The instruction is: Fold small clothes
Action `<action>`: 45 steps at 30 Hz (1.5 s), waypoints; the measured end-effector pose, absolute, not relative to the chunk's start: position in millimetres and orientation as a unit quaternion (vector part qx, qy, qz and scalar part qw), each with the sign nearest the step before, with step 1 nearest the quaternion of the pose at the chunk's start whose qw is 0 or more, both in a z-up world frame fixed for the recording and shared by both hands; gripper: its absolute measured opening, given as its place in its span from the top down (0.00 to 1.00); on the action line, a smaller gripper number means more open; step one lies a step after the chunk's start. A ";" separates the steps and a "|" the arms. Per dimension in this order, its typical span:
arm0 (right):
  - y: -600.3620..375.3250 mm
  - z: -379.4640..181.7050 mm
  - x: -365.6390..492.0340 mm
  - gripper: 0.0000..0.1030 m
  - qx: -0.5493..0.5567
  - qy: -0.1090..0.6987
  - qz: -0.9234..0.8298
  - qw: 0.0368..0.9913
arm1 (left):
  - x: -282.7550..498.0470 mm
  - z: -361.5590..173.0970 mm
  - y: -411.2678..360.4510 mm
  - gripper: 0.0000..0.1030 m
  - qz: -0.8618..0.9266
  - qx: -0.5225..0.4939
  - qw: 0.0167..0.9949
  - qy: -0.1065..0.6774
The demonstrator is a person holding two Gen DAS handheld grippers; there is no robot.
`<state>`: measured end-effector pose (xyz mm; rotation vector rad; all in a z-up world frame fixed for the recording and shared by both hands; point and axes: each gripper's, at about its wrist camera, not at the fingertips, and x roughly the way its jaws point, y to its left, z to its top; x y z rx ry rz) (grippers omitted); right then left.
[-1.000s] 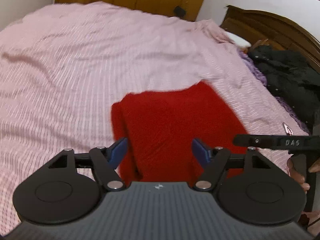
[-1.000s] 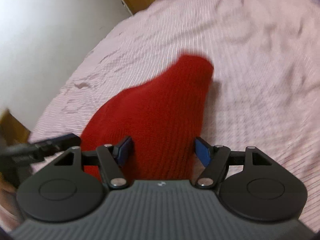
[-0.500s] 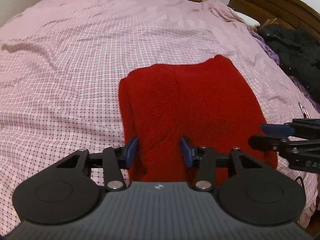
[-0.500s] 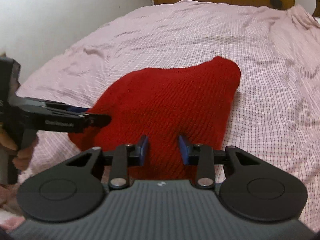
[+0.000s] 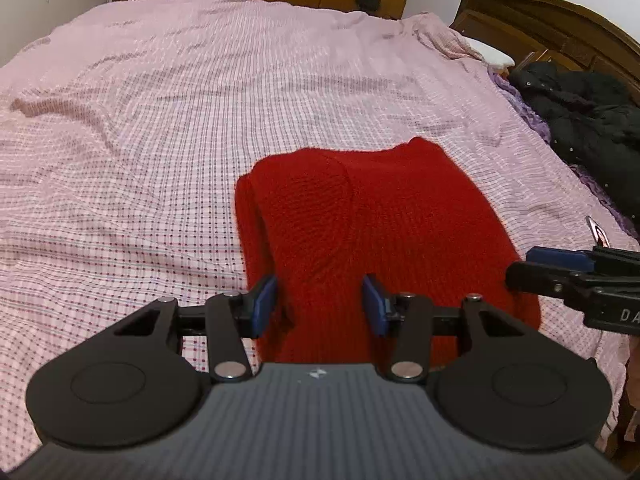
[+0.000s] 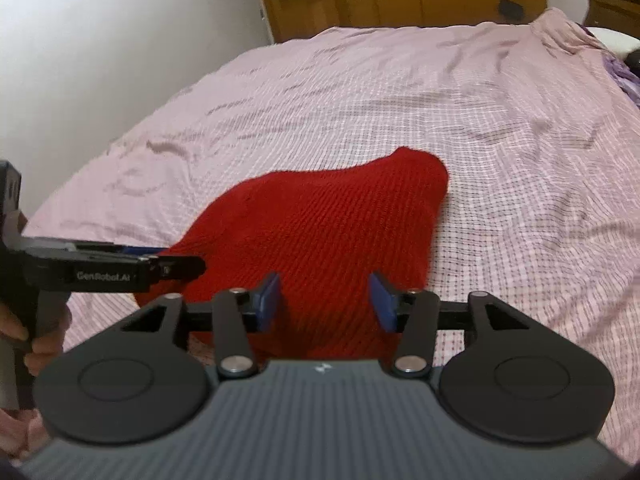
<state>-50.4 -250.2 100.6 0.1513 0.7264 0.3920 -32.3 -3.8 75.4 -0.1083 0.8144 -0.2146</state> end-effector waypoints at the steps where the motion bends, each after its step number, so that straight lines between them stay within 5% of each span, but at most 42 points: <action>1: -251.8 103.9 -54.5 0.48 0.075 0.350 0.184 0.915 | -35.9 79.3 -4.5 0.42 -0.104 -0.052 0.912 0.392; 10: -261.3 133.0 -95.9 0.39 0.064 0.339 0.180 0.921 | -73.1 113.6 -15.7 0.21 -0.105 -0.040 0.929 0.354; 12: -262.7 136.0 -105.3 0.26 0.067 0.333 0.173 0.924 | -82.8 117.6 -17.9 0.18 -0.101 -0.036 0.932 0.346; 16: -261.5 133.2 -121.5 0.20 0.060 0.331 0.160 0.928 | -102.3 117.8 -19.8 0.11 -0.097 -0.031 0.936 0.338; 45: -224.6 39.3 -84.6 0.19 0.041 0.392 0.068 0.916 | -66.9 34.2 -32.6 0.06 -0.004 0.002 0.903 0.430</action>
